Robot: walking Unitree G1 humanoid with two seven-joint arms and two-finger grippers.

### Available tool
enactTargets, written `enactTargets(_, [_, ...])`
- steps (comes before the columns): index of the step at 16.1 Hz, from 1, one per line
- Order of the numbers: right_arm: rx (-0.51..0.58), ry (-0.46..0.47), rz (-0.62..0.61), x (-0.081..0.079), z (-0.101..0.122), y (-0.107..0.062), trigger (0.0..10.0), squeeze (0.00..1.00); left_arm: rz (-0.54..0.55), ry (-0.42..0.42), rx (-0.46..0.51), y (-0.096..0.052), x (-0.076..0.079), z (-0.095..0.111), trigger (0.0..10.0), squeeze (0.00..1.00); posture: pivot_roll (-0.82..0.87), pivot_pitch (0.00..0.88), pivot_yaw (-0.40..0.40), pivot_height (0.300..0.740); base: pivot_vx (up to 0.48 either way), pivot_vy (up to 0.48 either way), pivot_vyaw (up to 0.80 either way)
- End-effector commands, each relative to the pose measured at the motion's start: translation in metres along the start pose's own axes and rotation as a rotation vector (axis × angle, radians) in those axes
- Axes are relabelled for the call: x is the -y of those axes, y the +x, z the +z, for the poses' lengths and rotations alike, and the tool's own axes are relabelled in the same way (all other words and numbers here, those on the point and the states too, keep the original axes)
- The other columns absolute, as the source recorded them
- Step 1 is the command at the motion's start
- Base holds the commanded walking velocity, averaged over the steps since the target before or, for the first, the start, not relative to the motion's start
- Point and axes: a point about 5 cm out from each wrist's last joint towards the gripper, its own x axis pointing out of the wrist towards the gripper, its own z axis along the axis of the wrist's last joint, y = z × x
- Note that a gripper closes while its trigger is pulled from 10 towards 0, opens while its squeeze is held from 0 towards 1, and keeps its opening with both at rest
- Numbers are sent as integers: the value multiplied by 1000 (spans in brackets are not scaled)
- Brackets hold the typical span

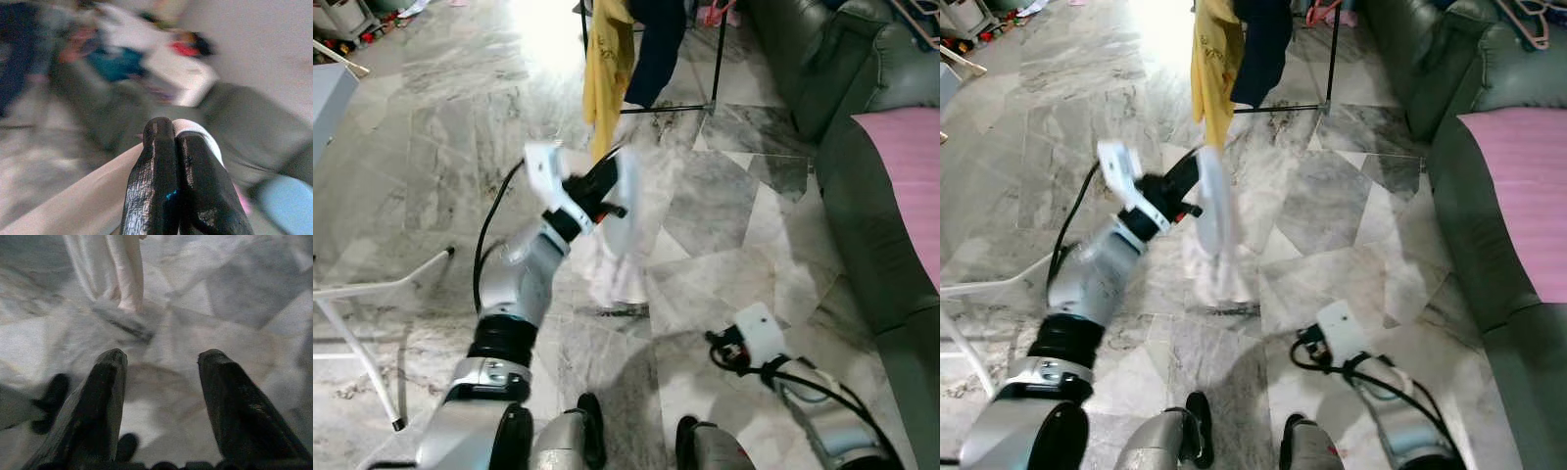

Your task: Hang hanger

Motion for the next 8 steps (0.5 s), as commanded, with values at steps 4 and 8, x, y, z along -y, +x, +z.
enactTargets(4, [9,-84,-84,12,-5,1,10000,1000,-361,-52,-142,-10,36,8,0,0,-149,247,72,740,0,0,0])
enactTargets(8, [40,-92,-91,14,-3,6,10000,0,-532,-91,-112,-8,68,35,0,0,-133,251,76,740,0,0,0])
